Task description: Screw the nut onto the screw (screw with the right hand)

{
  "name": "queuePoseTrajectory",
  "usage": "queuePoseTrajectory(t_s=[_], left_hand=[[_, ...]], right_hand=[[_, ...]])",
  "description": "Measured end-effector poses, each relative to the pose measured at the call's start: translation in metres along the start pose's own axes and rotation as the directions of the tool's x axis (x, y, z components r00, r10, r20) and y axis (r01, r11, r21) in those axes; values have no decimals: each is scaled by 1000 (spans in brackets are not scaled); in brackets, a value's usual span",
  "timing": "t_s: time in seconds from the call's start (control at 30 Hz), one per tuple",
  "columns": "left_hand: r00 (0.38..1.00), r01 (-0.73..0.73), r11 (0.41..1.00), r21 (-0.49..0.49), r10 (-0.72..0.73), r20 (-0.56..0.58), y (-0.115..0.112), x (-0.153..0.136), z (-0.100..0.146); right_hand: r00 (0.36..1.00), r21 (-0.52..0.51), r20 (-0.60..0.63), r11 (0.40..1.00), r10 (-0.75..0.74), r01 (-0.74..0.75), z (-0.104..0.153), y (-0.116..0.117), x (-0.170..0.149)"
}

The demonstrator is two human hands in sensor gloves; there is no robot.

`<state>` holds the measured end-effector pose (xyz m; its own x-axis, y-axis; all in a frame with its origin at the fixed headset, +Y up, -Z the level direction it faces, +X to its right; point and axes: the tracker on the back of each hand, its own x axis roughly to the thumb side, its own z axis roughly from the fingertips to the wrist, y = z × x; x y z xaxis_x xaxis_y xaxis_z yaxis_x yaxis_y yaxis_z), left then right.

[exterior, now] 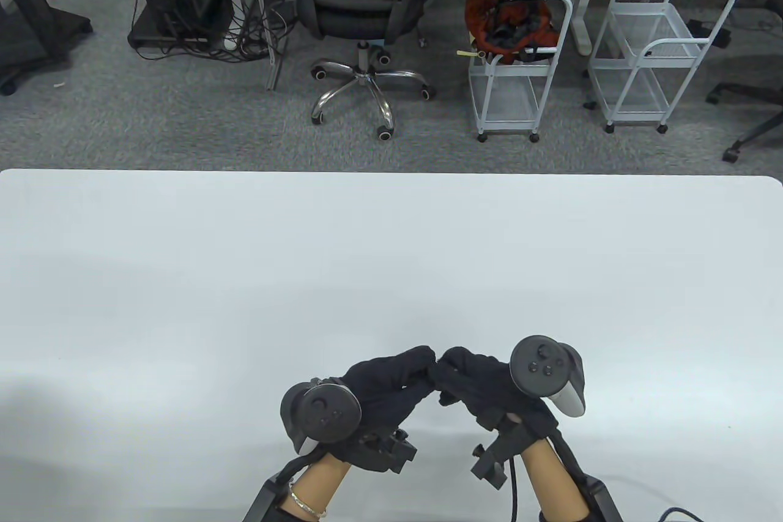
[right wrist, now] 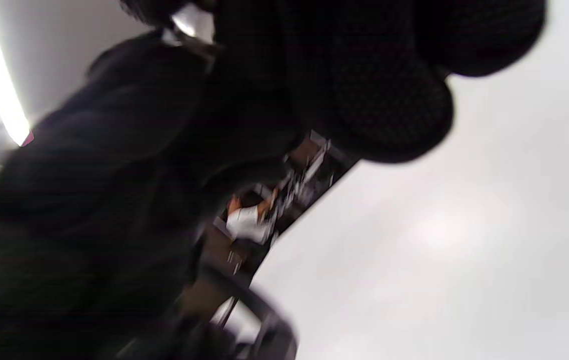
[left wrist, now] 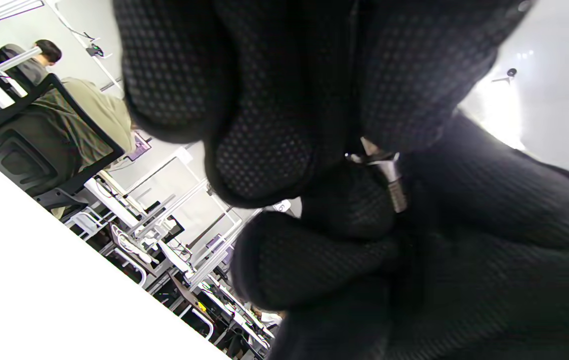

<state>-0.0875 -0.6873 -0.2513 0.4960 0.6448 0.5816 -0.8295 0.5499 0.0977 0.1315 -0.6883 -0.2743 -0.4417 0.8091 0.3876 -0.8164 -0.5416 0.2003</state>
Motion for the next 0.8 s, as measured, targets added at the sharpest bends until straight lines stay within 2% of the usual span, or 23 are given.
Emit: queuePoseTrajectory(t_s=[0.03,0.07,0.1,0.17,0.23,0.27,0.3,0.33,0.37,0.4,0.43,0.5,0.57,0.6,0.63,0.67,0.73,0.77,0.8], left_hand=[[1000,-6,1000,-7,6,7,-1,1,0],[1000,1,1000,-3,-1,4,-1,1,0],[1000,10,1000,-2,-10,6,-1,1,0],[1000,23,1000,3,-23,-6,1,-1,0],[1000,7,1000,4,-7,-24,2,-3,0],[1000,-1,1000,4,1,-24,2,-2,0],[1000,8,1000,4,-8,-16,3,-1,0],[1000,15,1000,6,-15,-9,3,0,0],[1000,8,1000,0,-8,2,2,1,0],[1000,4,1000,-4,-4,7,1,2,0],[1000,5,1000,-1,-5,6,1,3,0],[1000,11,1000,0,-11,4,1,2,0],[1000,22,1000,5,-22,-7,3,0,0],[1000,12,1000,-1,-12,-10,2,0,0],[1000,12,1000,0,-12,-8,2,0,0],[1000,18,1000,3,-18,-2,2,0,0],[1000,14,1000,-2,-14,6,1,2,0],[1000,11,1000,-5,-11,10,0,3,1],[1000,14,1000,-4,-14,8,0,4,1]], right_hand=[[1000,-69,-19,998,-5,4,1,1,-1],[1000,-81,-16,997,-10,9,1,2,-2],[1000,-52,-18,998,-21,20,1,1,-2],[997,96,-5,993,-74,74,-1,-1,-2],[993,263,-28,958,-114,117,-2,1,-1],[994,267,-33,958,-103,108,-2,1,-1],[997,161,-3,984,-71,70,-2,1,-1],[999,88,12,995,-49,48,-2,2,-1],[1000,-32,-1,999,-15,15,1,2,-1],[1000,-89,0,996,-16,16,1,3,-1],[1000,-86,0,996,-19,19,1,2,-1],[999,31,3,998,-51,51,0,-1,-1],[993,221,-15,969,-113,114,-1,-2,1],[994,277,-36,954,-105,111,-1,-1,1],[996,261,-30,961,-85,90,-1,-1,1],[998,174,9,983,-58,56,-1,-1,1],[1000,5,1,1000,-27,27,0,1,0],[999,-49,-12,998,-30,29,1,1,0],[999,-46,-13,999,-30,30,1,1,-1]])
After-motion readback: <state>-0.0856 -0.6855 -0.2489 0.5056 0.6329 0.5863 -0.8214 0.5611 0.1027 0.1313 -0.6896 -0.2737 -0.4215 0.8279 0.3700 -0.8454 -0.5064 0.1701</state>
